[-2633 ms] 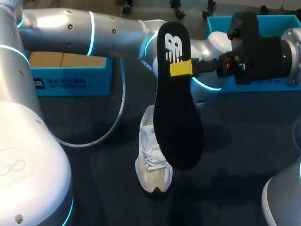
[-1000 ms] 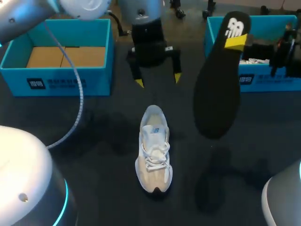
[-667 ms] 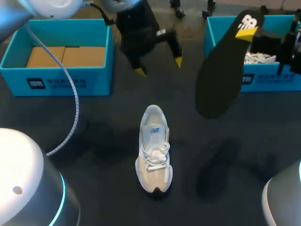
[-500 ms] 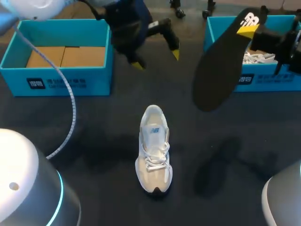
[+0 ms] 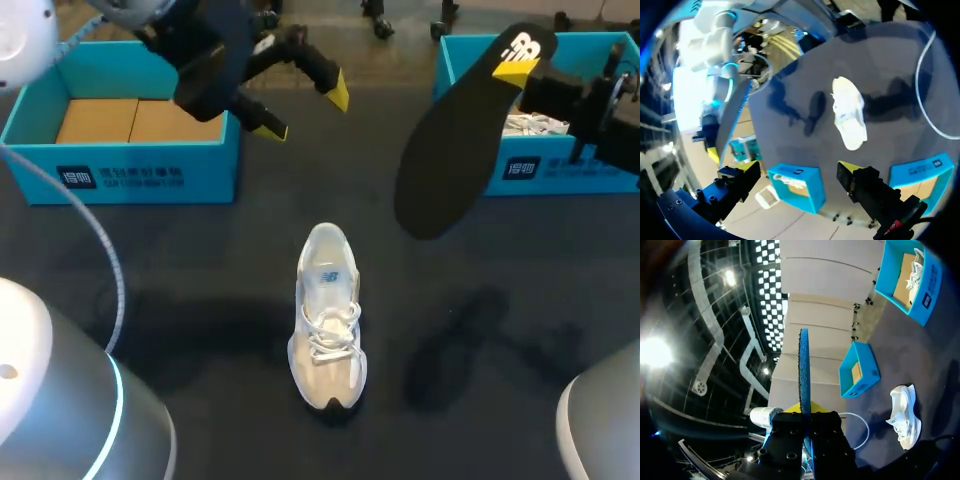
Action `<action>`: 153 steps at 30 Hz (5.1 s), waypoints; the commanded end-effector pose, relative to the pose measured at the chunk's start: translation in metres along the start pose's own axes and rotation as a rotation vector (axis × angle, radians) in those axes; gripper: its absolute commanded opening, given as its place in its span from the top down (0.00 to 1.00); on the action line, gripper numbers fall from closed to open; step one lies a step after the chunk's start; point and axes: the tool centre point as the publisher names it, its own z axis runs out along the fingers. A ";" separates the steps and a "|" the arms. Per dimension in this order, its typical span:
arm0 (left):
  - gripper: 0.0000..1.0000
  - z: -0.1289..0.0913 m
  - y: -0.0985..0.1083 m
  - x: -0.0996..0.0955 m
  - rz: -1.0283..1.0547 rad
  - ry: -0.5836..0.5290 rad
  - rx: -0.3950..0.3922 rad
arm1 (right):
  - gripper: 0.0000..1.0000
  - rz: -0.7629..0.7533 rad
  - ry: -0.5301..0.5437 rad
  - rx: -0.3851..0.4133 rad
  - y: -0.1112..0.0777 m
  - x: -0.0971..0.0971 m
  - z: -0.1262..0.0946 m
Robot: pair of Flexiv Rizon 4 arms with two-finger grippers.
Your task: Take the shoe out of the shoebox, open the shoe tongue, remove and reinsert the insole, then place the shoe into the shoebox
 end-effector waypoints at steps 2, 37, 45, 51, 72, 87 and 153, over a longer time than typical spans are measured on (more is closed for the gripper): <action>0.00 0.002 -0.004 0.004 0.040 -0.183 0.008 | 1.00 0.001 -0.002 -0.003 0.000 0.000 0.003; 0.00 0.000 0.002 -0.015 0.090 -0.454 -0.180 | 1.00 0.106 -0.034 0.192 0.014 -0.008 0.032; 0.00 0.014 -0.005 -0.010 0.010 -0.511 -0.199 | 1.00 0.173 -0.081 0.336 0.021 -0.016 0.054; 0.00 0.011 0.001 -0.022 -0.079 -0.604 -0.240 | 1.00 0.212 -0.114 0.431 0.014 -0.022 0.074; 0.05 0.032 0.008 -0.055 -0.114 -0.718 -0.198 | 1.00 0.265 -0.132 0.530 -0.007 -0.042 0.121; 0.75 0.045 0.008 -0.062 -0.096 -0.733 -0.196 | 1.00 0.273 -0.124 0.518 -0.019 -0.045 0.126; 1.00 0.009 -0.017 -0.054 -0.321 -0.792 -0.040 | 0.00 -0.012 0.016 0.500 -0.037 -0.043 -0.021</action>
